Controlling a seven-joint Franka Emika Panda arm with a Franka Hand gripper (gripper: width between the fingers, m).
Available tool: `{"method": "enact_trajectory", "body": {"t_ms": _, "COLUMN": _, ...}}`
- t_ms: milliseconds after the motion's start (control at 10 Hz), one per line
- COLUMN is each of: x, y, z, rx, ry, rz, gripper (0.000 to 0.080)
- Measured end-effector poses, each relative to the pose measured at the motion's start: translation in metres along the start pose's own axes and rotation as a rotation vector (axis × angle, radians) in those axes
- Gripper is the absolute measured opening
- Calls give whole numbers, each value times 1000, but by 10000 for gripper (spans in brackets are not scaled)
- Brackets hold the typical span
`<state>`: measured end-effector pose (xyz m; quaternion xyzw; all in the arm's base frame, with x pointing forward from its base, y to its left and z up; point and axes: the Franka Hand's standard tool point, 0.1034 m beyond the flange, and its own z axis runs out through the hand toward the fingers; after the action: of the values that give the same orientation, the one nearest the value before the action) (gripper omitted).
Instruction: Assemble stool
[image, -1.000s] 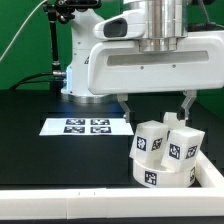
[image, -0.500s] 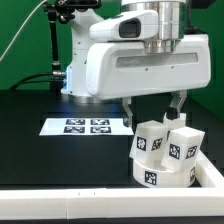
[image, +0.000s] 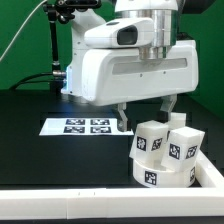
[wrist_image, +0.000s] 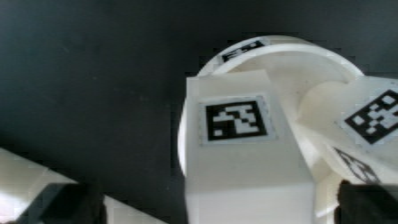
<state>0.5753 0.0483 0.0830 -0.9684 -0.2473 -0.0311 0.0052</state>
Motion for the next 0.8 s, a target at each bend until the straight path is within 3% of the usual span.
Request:
{"method": "enact_trajectory", "body": {"t_ms": 600, "x": -1, "y": -1, "z": 8, "rx": -4, "ry": -20, "rz": -21, "gripper": 638}}
{"method": "enact_trajectory", "body": {"t_ms": 800, "x": -2, "y": 0, "z": 9, "rx": -4, "ry": -20, "rz": -17, "gripper": 338}}
